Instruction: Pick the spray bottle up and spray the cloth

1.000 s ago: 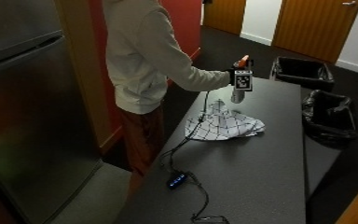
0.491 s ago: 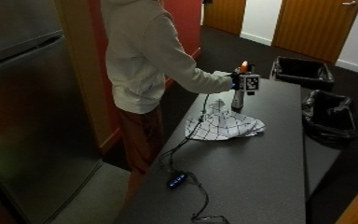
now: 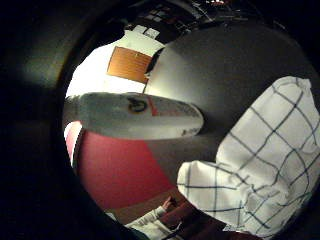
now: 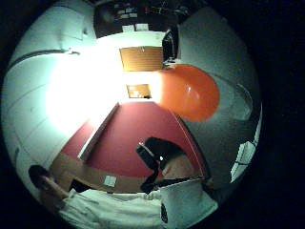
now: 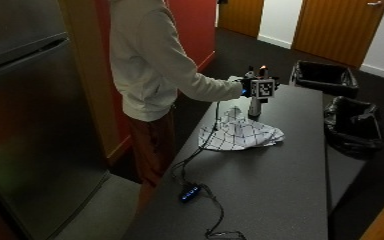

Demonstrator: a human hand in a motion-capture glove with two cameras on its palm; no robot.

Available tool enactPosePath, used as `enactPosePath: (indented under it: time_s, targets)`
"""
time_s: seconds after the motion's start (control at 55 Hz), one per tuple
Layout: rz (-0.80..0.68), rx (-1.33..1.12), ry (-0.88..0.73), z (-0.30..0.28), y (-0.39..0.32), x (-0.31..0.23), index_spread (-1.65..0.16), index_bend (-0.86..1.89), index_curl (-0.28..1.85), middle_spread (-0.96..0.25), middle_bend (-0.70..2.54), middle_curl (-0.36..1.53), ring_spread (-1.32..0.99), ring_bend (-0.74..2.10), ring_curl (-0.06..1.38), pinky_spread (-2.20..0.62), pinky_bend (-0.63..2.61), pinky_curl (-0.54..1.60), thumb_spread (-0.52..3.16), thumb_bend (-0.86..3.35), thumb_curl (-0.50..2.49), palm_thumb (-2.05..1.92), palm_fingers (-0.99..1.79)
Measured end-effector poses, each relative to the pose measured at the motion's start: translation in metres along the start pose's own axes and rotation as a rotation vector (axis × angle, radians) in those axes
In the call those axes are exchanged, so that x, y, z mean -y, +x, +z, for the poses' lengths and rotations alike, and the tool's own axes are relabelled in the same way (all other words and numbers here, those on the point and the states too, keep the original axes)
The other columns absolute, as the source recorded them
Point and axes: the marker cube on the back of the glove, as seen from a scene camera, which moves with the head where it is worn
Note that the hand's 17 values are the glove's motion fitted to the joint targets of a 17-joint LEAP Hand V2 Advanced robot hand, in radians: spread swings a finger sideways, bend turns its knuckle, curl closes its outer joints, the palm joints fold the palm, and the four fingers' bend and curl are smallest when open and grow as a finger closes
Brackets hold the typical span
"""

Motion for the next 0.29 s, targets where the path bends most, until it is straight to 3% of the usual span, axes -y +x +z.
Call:
enactPosePath:
  time_s: [0.036,0.109,0.218,0.291]
  targets:
    - [-0.01,-0.014,0.06,-0.008,0.0,0.005,-0.36,0.08,0.24,-0.06,0.27,0.4,-0.1,0.37,0.35,0.1,0.53,0.38,0.83,-0.06,0.47,0.48,0.14]
    - [-0.019,0.042,-0.173,-0.023,-0.011,-0.03,-0.37,0.09,0.22,-0.05,0.27,0.39,-0.09,0.38,0.35,0.1,0.53,0.38,0.83,-0.06,0.45,0.44,0.13]
    - [-0.037,0.034,-0.008,-0.056,-0.015,-0.017,-0.38,0.1,0.21,-0.04,0.28,0.39,-0.09,0.38,0.34,0.11,0.53,0.38,0.83,-0.04,0.42,0.43,0.13]
    - [-0.039,0.08,-0.159,-0.071,-0.023,-0.045,-0.38,0.1,0.2,-0.04,0.29,0.39,-0.08,0.38,0.34,0.11,0.53,0.37,0.83,-0.04,0.4,0.43,0.13]
